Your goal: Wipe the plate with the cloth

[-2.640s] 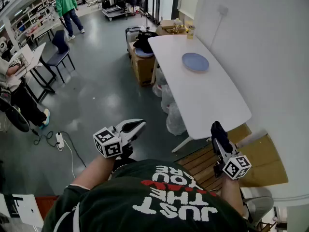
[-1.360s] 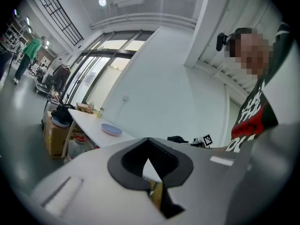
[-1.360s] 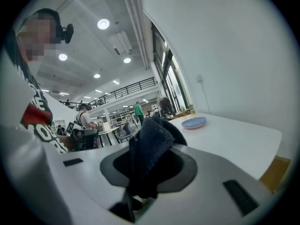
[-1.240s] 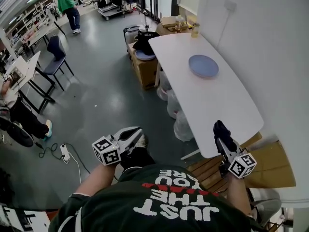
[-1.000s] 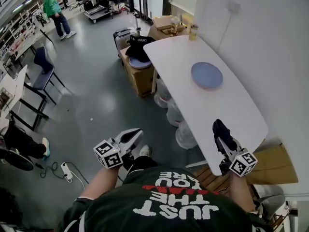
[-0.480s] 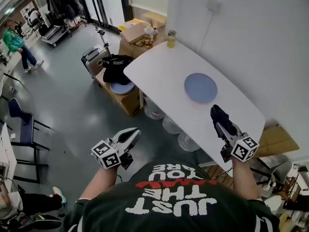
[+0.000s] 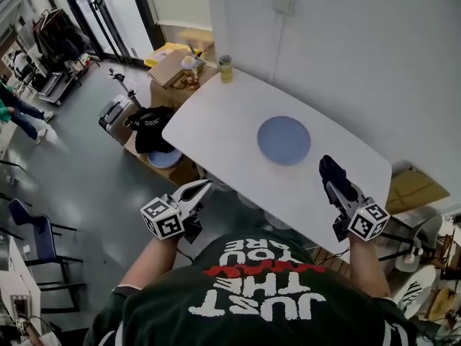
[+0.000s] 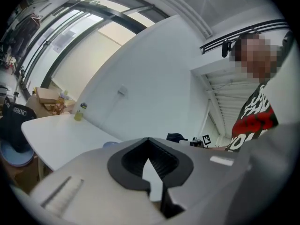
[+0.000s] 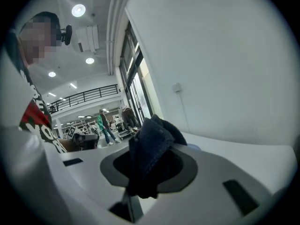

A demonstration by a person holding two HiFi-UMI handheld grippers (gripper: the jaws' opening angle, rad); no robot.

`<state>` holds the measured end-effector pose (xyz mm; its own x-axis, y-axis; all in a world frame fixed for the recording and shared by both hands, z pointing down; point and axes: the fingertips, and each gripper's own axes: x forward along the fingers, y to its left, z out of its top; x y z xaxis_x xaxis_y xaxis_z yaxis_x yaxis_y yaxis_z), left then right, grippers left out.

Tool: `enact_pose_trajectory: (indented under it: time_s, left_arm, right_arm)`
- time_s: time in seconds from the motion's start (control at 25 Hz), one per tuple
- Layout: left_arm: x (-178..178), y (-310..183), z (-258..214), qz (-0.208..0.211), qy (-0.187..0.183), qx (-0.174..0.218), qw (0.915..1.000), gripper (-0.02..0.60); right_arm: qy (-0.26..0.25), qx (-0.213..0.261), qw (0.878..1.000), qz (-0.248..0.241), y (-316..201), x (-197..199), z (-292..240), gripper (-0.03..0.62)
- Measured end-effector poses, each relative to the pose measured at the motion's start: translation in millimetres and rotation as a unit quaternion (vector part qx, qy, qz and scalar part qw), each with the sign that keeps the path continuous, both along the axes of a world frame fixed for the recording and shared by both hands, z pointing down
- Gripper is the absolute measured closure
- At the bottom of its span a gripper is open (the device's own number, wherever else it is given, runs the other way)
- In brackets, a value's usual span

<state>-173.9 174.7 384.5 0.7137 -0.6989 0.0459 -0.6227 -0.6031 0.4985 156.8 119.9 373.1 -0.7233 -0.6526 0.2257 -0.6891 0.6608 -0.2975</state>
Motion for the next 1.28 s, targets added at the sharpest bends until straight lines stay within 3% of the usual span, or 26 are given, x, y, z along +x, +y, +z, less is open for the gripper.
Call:
enact_pose_trajectory:
  time_s: [0.28,0.52,0.76,1.04,1.28]
  left_arm:
    - [47.7,-94.0,27.3,0.016,-0.022,-0.035,0.9990,0.578]
    - [77.6,-159.7,54.3,0.044,-0.045,-0.077,0.9950,0.578]
    - [81.7,-238.9,128.6,0.086,-0.071,-0.145,0.9831,0.578]
    - [100.2,-292.5,200.2,0.159,-0.108,-0.225,0.9553,0.578]
    - [116.8,-286.3,226.6,0.137,-0.113,-0.266,0.9475,0.578]
  right_arm:
    - [-0.017,0.007,1.000,0.015,-68.5,39.7,27.7,0.507]
    - [-0.022,0.012,1.000,0.009,-122.4,38.0,34.8,0.507]
    - [0.020,-0.016,0.999,0.027,-144.3,13.3,79.8,0.507]
    - [0.061,-0.081,0.993,0.062,-160.2,-24.8,119.7,0.507]
    - [0.084,-0.085,0.992,0.038,-188.1,-16.7,136.8,0.507]
